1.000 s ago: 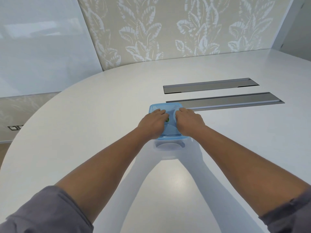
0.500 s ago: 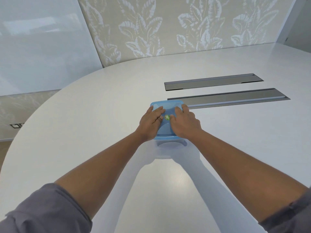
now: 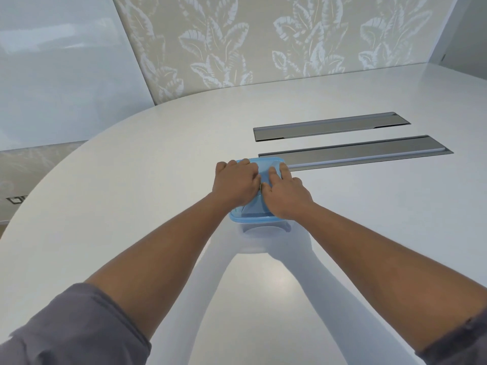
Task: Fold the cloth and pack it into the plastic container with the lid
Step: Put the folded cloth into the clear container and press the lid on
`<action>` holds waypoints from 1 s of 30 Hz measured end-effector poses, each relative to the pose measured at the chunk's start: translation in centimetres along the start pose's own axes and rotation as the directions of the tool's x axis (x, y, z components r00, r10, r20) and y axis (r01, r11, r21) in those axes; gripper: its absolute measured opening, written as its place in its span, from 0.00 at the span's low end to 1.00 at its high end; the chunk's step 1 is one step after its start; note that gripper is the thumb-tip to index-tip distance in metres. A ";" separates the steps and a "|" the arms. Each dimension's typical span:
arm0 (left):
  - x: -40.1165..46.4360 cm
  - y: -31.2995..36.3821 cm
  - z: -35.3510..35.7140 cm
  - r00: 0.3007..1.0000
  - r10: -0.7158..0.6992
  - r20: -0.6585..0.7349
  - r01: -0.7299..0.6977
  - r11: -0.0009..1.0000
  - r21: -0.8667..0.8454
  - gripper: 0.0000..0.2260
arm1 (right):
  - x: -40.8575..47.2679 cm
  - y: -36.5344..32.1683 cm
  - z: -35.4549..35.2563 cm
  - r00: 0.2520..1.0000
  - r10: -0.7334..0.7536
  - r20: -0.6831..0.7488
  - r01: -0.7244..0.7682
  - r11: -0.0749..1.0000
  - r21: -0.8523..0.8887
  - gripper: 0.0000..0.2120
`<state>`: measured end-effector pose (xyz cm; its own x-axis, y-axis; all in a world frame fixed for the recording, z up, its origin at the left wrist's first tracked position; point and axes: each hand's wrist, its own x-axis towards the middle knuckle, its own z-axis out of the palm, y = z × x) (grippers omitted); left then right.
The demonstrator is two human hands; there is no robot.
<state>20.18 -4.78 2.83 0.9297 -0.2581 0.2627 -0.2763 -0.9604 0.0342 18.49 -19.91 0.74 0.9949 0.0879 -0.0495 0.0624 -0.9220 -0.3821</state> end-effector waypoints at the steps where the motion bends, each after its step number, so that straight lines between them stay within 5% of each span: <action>1: 0.3 0.2 0.4 1.000 0.010 -0.026 -0.010 1.000 -0.019 0.13 | 0.0 0.0 0.0 1.000 0.004 0.004 -0.004 1.000 -0.001 0.30; 4: 0.7 -0.3 1.7 0.992 -0.016 0.127 0.036 0.987 -0.157 0.21 | 0.3 0.1 -0.3 1.000 0.013 0.012 -0.013 1.000 -0.019 0.29; 8: 1.6 -1.2 2.3 0.956 -0.016 0.291 0.048 0.994 -0.101 0.26 | 1.6 -0.1 -1.4 1.000 0.004 0.009 -0.003 0.992 -0.123 0.27; 13: 1.7 -1.2 2.2 0.956 -0.007 0.293 0.046 0.991 -0.127 0.26 | 2.7 0.2 -1.1 0.996 -0.032 0.077 0.043 0.988 -0.146 0.29; 25: 2.0 -1.6 2.2 0.955 0.011 0.296 0.047 0.981 -0.188 0.33 | 4.4 -0.1 -1.7 0.992 -0.100 -0.074 0.088 0.984 -0.153 0.26; 30: 1.9 -1.8 2.5 0.963 -0.022 0.267 0.113 0.938 -0.328 0.29 | 4.9 0.5 -0.7 0.996 -0.070 -0.059 0.070 0.997 -0.014 0.29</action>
<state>23.06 -3.85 0.91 0.9669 -0.2550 -0.0055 -0.2340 -0.8955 0.3785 23.44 -20.22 0.90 0.9910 0.1302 0.0317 0.1326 -0.9190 -0.3713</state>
